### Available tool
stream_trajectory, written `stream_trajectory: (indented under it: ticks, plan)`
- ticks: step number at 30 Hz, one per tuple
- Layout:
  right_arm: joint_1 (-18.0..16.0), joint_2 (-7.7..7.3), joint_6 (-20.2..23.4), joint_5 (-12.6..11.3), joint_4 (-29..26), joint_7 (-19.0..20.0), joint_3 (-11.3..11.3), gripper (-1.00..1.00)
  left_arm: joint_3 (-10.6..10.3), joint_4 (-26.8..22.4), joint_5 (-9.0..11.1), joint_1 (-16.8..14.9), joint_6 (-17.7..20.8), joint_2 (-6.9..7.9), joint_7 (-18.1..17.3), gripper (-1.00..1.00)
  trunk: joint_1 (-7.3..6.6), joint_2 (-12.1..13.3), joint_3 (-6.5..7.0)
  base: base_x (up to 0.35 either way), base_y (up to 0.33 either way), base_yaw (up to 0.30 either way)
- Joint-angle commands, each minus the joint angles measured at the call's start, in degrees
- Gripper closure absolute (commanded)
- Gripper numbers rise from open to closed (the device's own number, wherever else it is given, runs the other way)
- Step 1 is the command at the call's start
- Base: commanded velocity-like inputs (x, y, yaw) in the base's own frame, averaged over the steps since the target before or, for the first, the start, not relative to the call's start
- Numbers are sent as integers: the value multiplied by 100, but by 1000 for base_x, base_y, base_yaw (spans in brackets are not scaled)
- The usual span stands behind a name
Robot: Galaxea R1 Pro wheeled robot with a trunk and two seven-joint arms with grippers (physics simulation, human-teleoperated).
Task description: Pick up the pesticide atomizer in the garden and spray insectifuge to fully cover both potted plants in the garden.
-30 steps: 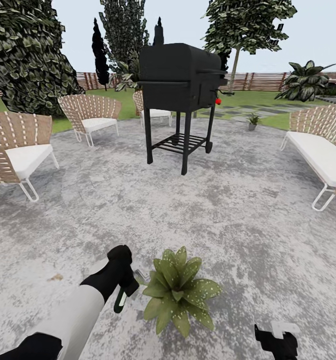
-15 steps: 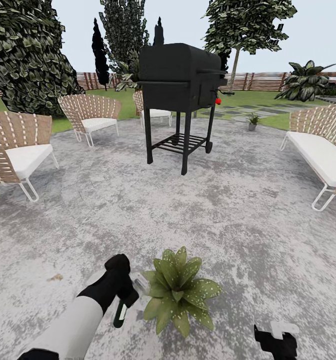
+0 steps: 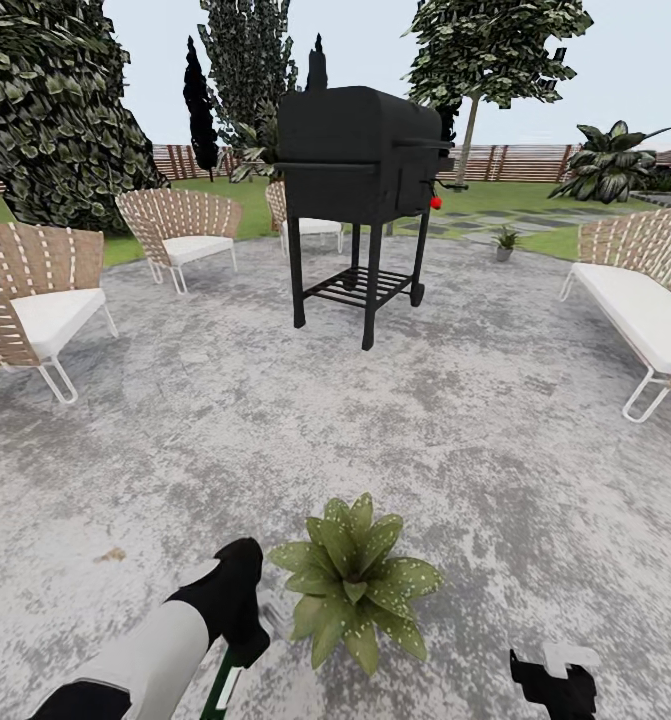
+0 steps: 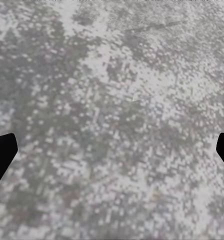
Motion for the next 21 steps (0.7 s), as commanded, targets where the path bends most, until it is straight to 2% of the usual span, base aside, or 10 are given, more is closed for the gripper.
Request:
stream_trajectory:
  ticks: [1, 7, 21]
  plan:
    - [-5, -1, -20, 61, 11, -29, -30, -100, -13, -24, -46, -1, 28, 1, -57, 100, -1, -2, -5, 0, 0, 0]
    - [-7, -1, -19, 61, 27, -26, -28, -100, -13, -75, -51, -2, 38, 3, -55, 100, -1, -2, -5, 168, 0, 0]
    - [-4, -1, -19, 61, 36, -26, -29, -100, 2, -149, -40, -59, 20, -42, -48, 100, -1, -2, -5, 65, 0, 0]
